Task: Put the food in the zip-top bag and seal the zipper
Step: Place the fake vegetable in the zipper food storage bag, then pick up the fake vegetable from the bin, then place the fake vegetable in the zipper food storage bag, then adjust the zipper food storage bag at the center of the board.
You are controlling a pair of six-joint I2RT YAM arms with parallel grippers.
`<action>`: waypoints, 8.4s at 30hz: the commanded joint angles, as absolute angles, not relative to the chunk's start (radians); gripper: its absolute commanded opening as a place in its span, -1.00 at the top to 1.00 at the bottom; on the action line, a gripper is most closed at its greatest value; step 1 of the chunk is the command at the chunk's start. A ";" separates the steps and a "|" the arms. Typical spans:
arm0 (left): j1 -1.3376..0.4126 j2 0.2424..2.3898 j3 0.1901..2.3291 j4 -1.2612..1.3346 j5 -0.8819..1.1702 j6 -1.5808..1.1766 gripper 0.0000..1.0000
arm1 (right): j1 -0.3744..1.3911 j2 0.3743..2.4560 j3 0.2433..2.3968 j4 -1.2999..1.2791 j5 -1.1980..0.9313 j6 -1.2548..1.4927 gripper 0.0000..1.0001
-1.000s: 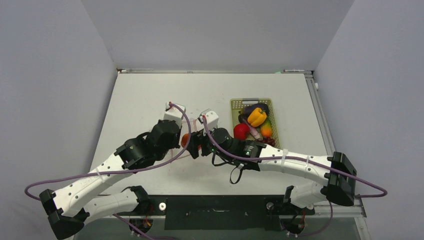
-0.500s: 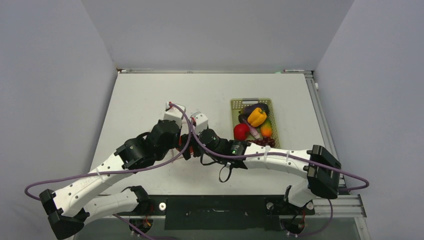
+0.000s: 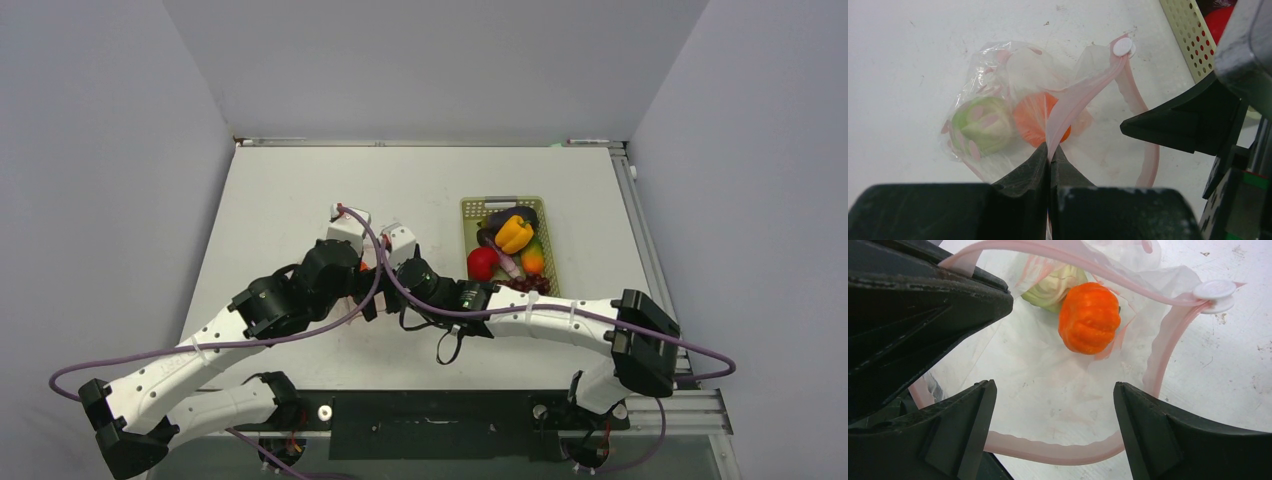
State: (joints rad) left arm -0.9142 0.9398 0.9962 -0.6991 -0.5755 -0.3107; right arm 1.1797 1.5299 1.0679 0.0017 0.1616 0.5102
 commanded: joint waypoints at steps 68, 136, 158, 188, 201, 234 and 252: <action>-0.905 0.930 1.004 -0.671 -0.585 -0.313 1.00 | 0.450 1.402 0.959 -0.298 0.468 0.836 -0.82; -0.902 0.907 1.005 -0.671 -0.582 -0.310 1.00 | 0.709 1.115 0.934 -0.061 0.013 0.494 0.32; -0.902 0.915 1.005 -0.674 -0.584 -0.311 1.00 | 1.036 1.222 0.987 -0.008 -0.059 0.346 0.25; -0.904 0.919 1.005 -0.675 -0.580 -0.313 1.00 | 1.143 1.492 1.083 0.125 0.053 0.434 -0.18; -0.904 0.917 1.005 -0.673 -0.578 -0.313 1.00 | 1.153 1.465 1.049 0.136 0.102 0.422 -0.83; -0.904 0.922 1.005 -0.674 -0.584 -0.314 1.00 | 1.154 1.343 0.896 0.003 0.385 0.695 -0.51; -0.907 0.916 1.005 -0.678 -0.587 -0.314 1.00 | 1.152 1.488 0.938 0.035 0.327 0.826 0.42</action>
State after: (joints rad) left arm -0.9081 0.9260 0.9962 -0.6998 -0.5751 -0.3103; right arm 1.1473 1.4788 0.8993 -0.0090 0.3386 0.7925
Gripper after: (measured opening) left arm 0.001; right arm 0.380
